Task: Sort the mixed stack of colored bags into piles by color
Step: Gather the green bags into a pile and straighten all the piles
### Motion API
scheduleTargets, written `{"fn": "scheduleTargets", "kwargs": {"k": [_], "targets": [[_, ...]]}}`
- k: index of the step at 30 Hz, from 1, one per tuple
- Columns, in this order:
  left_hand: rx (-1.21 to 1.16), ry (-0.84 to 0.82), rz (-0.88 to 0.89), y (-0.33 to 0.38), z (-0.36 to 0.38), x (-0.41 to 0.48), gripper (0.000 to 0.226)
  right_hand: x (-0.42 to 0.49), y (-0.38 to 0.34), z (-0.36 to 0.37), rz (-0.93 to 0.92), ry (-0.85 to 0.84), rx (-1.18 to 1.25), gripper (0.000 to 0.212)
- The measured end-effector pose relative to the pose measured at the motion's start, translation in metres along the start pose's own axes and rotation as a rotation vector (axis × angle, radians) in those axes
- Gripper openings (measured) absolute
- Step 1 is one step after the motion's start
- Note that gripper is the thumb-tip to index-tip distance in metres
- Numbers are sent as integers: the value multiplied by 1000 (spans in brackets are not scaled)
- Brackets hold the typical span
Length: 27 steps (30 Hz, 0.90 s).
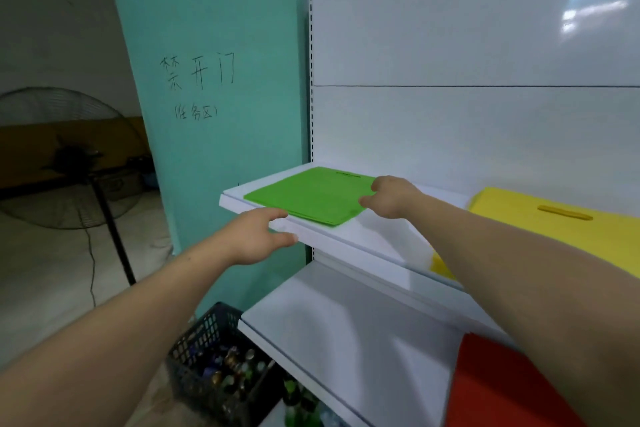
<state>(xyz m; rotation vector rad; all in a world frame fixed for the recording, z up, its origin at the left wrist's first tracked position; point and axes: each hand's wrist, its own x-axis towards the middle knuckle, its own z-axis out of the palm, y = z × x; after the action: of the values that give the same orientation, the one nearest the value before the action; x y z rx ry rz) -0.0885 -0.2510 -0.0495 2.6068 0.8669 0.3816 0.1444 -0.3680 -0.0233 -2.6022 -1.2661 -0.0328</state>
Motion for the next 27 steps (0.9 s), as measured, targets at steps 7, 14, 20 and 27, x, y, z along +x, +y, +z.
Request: {"fn": "scheduleTargets", "kwargs": {"k": [7,14,20,27], "targets": [[60,-21,-22,-23,-5,86,62,72,14,18,94,-8,-36,48],[75,-41,-54,-48,-1,151,61,111,15,33,209,9,-98,62],[42,-87,-9,-69,1,197,67,124,11,43,252,9,-180,70],[72,-142,49,-79,15,215,78,122,5,41,378,98,-76,52]]}}
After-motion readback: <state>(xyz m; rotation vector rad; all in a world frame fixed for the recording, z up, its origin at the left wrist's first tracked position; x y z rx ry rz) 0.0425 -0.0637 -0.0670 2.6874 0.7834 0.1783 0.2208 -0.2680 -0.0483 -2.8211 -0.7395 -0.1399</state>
